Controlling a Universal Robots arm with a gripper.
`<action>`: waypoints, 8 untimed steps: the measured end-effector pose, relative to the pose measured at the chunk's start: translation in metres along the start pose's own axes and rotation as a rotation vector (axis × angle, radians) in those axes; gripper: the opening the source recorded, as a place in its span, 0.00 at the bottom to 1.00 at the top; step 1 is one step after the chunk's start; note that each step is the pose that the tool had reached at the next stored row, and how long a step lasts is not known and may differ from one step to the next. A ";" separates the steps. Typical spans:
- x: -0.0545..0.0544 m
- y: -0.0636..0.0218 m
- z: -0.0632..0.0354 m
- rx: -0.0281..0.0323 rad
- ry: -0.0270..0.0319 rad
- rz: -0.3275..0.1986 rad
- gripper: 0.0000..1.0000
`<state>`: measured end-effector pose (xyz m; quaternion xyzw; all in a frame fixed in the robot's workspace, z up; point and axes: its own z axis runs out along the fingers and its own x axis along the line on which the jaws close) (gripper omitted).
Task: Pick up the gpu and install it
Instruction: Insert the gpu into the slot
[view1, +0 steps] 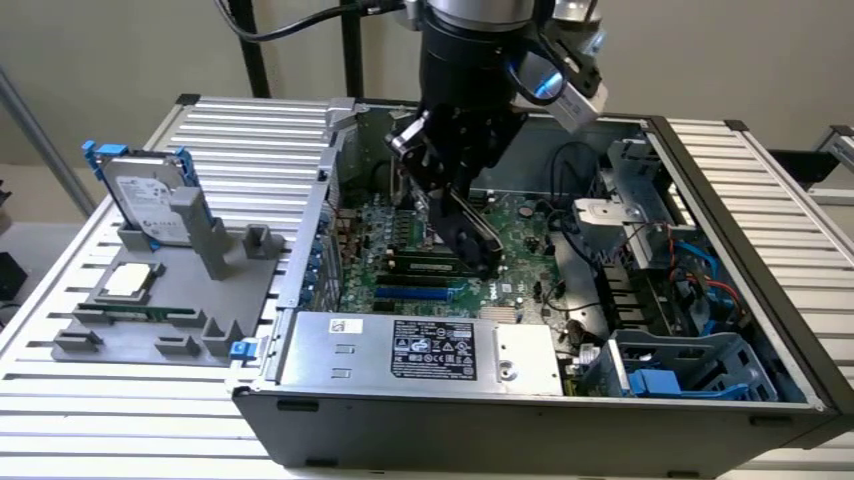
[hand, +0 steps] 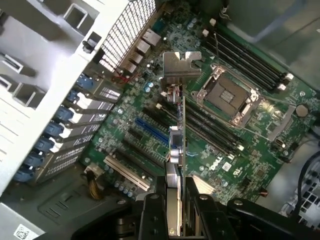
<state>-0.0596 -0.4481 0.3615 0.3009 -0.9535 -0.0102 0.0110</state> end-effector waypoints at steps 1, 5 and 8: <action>0.000 0.0000 0.0008 0.0003 0.0003 -0.018 0.00; 0.000 -0.0001 0.0040 0.0019 0.0015 -0.091 0.00; 0.000 -0.0002 0.0064 0.0032 0.0025 -0.146 0.00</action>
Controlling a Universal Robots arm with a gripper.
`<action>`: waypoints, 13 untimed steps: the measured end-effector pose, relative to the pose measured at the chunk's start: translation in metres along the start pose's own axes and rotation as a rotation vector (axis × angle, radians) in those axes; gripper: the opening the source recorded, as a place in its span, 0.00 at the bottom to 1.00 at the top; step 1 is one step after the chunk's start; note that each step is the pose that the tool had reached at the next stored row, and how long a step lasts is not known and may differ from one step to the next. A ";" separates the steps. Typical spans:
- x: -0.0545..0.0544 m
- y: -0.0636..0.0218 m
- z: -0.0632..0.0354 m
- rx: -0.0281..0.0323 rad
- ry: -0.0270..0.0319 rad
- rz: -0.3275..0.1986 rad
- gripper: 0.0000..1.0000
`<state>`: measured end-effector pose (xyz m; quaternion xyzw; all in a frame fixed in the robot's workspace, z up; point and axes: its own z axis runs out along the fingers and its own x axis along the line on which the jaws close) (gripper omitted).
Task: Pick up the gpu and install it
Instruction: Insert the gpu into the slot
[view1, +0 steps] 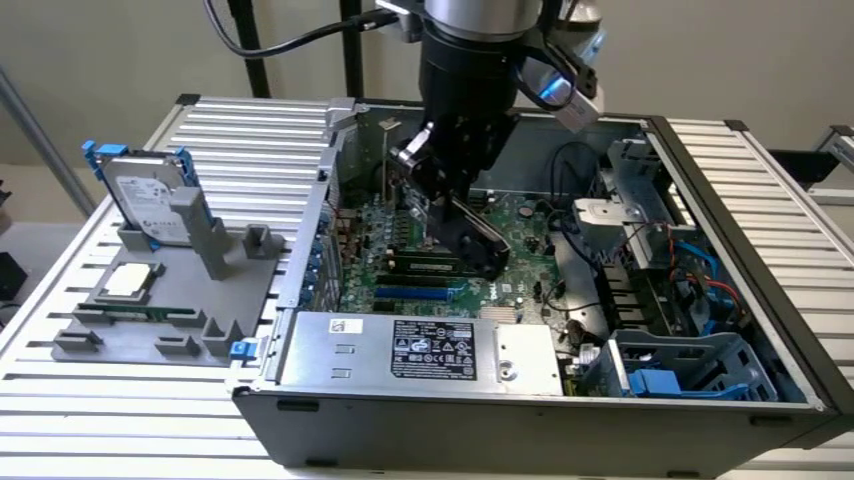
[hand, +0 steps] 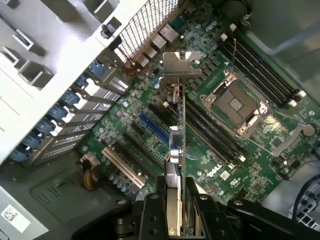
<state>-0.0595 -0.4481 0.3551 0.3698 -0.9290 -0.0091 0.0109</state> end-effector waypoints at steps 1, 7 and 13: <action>0.000 0.0000 0.0008 0.0004 0.0002 -0.018 0.00; 0.000 -0.0001 0.0054 0.0029 0.0019 -0.127 0.00; 0.000 -0.0002 0.0100 0.0055 0.0035 -0.236 0.00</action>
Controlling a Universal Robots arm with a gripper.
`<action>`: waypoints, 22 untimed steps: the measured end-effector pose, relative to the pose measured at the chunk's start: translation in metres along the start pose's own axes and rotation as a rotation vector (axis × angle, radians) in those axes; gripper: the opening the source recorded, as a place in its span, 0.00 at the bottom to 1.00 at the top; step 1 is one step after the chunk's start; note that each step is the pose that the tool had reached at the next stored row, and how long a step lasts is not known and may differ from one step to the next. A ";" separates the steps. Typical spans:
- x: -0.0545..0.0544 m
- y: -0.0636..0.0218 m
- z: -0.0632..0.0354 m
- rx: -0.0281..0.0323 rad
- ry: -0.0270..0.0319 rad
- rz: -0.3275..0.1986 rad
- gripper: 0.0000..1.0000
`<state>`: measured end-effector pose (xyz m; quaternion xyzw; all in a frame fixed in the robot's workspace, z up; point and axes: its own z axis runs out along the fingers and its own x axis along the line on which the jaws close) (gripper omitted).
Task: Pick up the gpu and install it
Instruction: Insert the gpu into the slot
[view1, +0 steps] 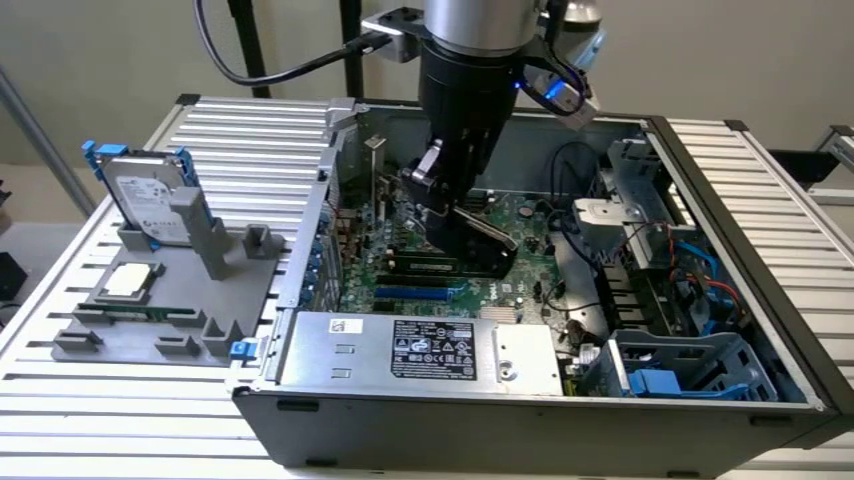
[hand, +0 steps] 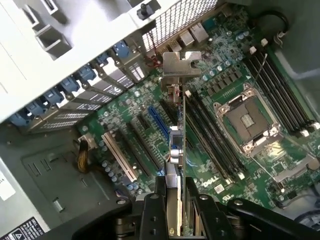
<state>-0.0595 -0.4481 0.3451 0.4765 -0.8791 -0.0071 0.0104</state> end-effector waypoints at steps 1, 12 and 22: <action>0.000 0.0000 0.0008 0.0004 0.0002 -0.018 0.00; 0.000 -0.0002 0.0088 0.0079 0.0015 -0.218 0.00; 0.000 -0.0004 0.0198 0.0150 0.0022 -0.400 0.00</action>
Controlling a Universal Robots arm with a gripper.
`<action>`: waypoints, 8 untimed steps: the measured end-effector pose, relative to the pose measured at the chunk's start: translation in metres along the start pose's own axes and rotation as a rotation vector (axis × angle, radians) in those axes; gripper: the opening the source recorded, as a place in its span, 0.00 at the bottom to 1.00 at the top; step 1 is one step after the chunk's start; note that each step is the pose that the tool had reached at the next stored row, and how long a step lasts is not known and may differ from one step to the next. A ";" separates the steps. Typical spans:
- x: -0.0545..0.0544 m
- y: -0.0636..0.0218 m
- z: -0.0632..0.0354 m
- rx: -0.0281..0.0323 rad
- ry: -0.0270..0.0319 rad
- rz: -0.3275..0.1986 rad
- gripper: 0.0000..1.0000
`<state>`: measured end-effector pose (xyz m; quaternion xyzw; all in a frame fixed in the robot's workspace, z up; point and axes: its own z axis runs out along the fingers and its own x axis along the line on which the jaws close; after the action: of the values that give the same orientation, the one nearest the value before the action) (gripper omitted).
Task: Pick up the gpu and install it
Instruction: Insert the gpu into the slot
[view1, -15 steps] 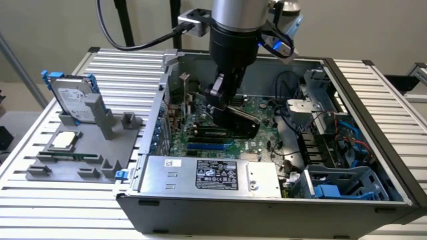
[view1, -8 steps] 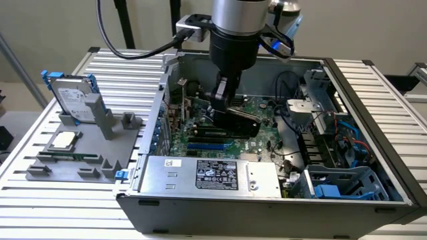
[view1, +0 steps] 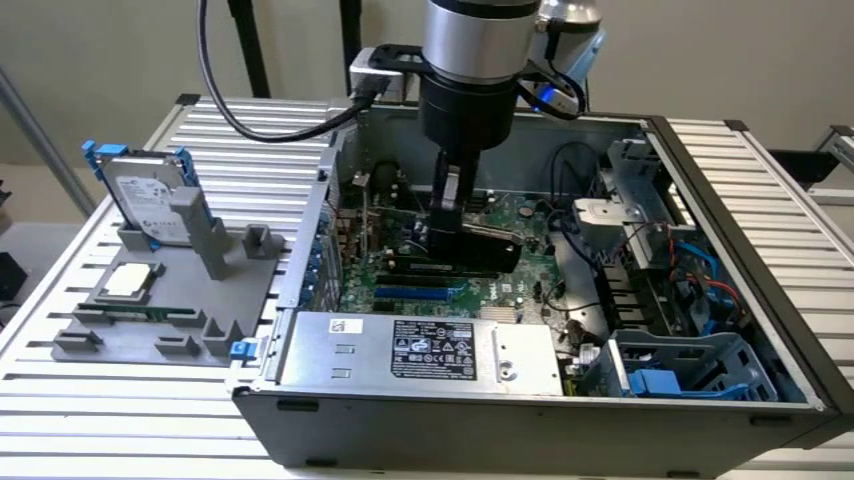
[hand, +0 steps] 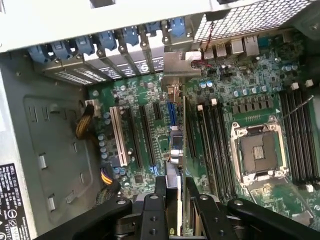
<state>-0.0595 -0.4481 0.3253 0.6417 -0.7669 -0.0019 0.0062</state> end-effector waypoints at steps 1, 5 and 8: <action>0.000 0.0000 0.0013 0.0005 -0.0004 -0.018 0.00; 0.000 0.0004 0.0057 0.0022 -0.0063 -0.082 0.00; 0.001 0.0051 0.0102 0.0042 -0.0124 -0.097 0.00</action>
<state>-0.0648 -0.4481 0.3152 0.6781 -0.7349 -0.0046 0.0000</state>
